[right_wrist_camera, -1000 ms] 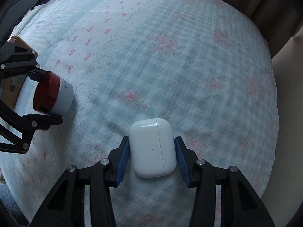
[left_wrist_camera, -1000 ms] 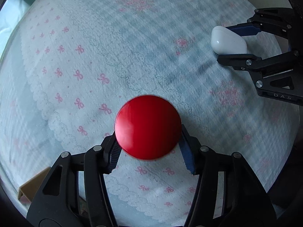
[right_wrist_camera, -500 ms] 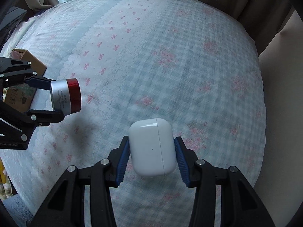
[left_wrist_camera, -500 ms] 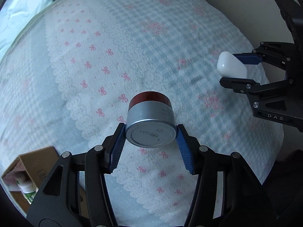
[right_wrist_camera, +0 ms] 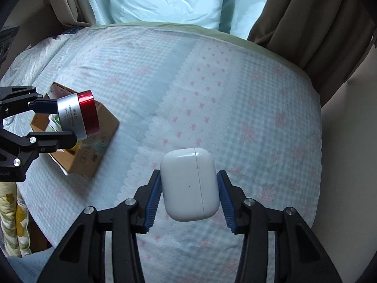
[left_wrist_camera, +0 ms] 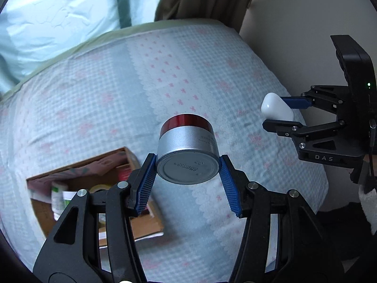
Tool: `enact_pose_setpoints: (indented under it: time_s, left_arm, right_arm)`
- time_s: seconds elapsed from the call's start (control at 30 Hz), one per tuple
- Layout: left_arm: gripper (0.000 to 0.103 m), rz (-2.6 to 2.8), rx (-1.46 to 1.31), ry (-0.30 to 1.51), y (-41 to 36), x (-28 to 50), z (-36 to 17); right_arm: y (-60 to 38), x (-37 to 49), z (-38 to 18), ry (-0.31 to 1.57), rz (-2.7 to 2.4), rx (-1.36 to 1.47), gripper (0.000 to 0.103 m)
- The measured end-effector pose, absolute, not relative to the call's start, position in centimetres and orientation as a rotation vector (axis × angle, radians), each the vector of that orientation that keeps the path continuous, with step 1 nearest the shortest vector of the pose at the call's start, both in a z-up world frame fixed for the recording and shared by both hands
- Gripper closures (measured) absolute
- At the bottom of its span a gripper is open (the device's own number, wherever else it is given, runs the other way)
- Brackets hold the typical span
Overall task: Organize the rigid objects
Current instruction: 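Carry the red-and-silver jar and earbud case to the box and release both inside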
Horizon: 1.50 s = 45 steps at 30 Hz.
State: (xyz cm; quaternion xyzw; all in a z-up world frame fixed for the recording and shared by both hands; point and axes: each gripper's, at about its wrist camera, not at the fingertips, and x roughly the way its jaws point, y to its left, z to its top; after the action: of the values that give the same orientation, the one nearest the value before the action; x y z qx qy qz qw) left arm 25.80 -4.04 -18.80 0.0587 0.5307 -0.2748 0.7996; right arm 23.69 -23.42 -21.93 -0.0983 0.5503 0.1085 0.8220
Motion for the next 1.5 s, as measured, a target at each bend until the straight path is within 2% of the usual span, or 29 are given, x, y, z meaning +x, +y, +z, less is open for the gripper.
enact_pose_setpoints:
  time_s: [0.17, 0.33, 0.53, 0.73, 1.03, 1.5]
  left_arm:
    - [0.053, -0.549, 0.091, 1.093, 3.8, 25.0, -15.8]
    - [0.053, -0.511, 0.081, 1.098, 11.6, 24.1, -15.6]
    - [0.053, -0.488, 0.093, 1.129, 19.3, 23.7, -18.7]
    - [0.053, -0.487, 0.09, 1.199, 24.6, 24.0, -24.9]
    - [0.053, -0.469, 0.029, 1.303, 27.5, 25.4, -34.0]
    - [0.053, -0.493, 0.188, 1.359, 25.2, 25.8, -36.8]
  right_arm:
    - [-16.1, 23.4, -19.4, 1.141, 0.267, -0.2, 0.06]
    - [-8.4, 23.9, -18.9, 1.143, 0.3, -0.155, 0.06]
    - [-0.6, 24.5, -21.0, 1.174, 0.304, -0.103, 0.06]
    - [4.7, 24.8, -25.4, 1.258, 0.252, -0.05, 0.06]
    - [8.6, 25.6, -32.9, 1.361, 0.208, -0.066, 0.06]
    - [9.4, 27.0, -38.1, 1.459, 0.232, 0.024, 0.06]
